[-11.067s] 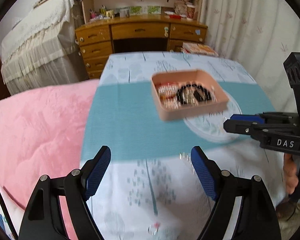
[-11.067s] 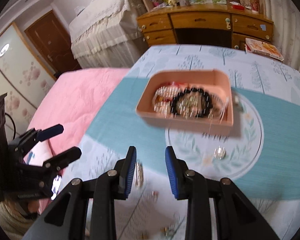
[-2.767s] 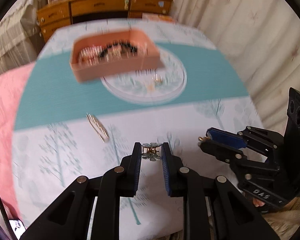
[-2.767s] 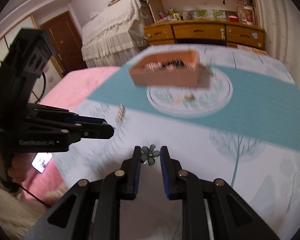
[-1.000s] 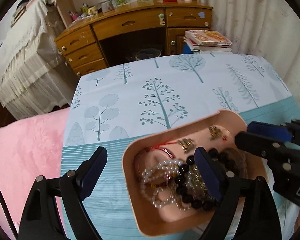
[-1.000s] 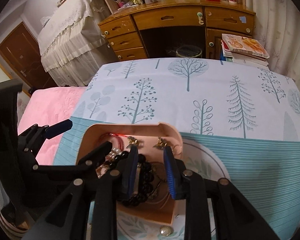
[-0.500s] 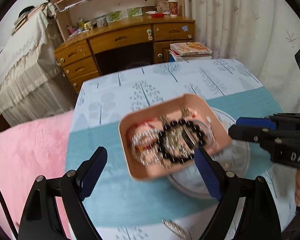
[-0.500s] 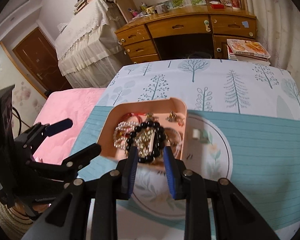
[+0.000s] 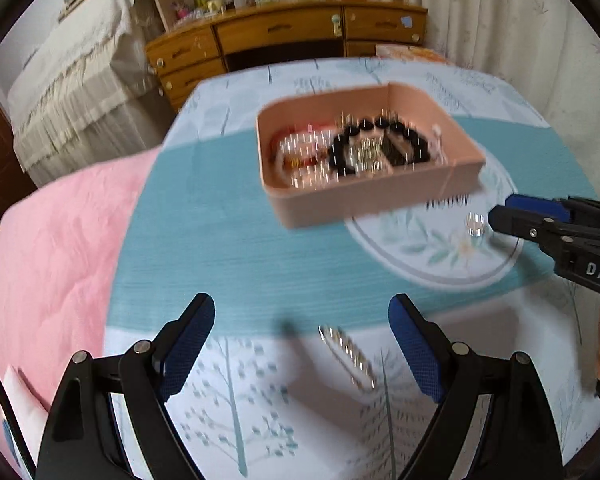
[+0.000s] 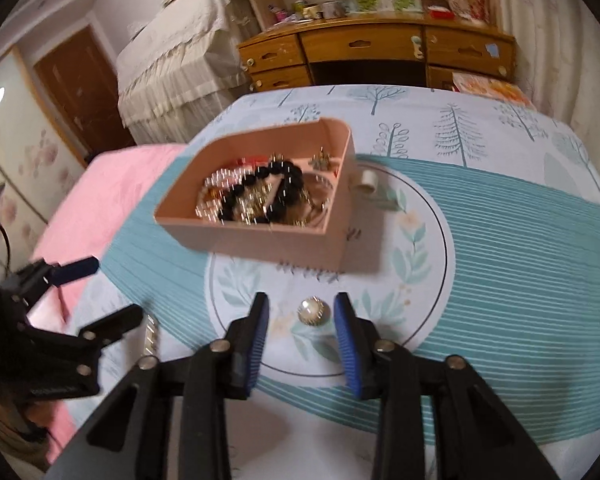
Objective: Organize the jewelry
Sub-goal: 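Move left tool to the pearl safety pin while right tool approaches the pearl-button earring, then grasp the pearl safety pin with left tool while right tool grasps the pearl-button earring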
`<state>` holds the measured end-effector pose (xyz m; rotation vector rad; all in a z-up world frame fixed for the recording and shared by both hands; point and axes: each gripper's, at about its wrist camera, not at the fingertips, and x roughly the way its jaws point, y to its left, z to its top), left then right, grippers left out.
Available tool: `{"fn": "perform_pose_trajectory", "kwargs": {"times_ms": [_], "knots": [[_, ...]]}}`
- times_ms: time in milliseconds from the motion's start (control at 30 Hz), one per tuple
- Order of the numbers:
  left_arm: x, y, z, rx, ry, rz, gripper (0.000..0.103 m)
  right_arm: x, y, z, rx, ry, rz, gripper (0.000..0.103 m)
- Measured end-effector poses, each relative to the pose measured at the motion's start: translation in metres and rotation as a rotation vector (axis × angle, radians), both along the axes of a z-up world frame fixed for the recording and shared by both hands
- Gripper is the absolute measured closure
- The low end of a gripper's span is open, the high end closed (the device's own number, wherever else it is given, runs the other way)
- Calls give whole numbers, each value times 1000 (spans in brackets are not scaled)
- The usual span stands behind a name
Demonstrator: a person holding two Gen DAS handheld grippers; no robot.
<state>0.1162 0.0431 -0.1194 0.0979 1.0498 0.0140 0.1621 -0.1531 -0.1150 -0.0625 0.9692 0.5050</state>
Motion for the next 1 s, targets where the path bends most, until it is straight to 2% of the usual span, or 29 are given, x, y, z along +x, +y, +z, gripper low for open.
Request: {"fn": "perform_pose_trajectory", "kwargs": {"times_ms": [133, 233, 333, 467, 600, 833, 900, 1000], "knots": [[-7, 0, -11, -46, 58, 0, 16, 0, 0, -10, -64, -47, 54, 68], [-10, 2, -17, -86, 92, 17, 16, 4, -2, -14, -70, -46, 101, 68], [-13, 0, -20, -113, 109, 21, 24, 5, 1, -17, -111, -84, 167, 68], [-13, -6, -23, -123, 133, 21, 40, 8, 5, -18, -140, -101, 234, 68], [-12, -11, -28, -147, 155, 23, 44, 9, 6, -19, -144, -112, 285, 68], [-10, -17, -26, -116, 147, 36, 55, 2, 12, -20, -154, -133, 355, 69], [-9, -15, -27, -116, 146, 38, 56, -1, 16, -20, -156, -140, 377, 71], [-9, -15, -26, -114, 141, 33, 66, -4, 19, -20, -161, -147, 396, 76]]}}
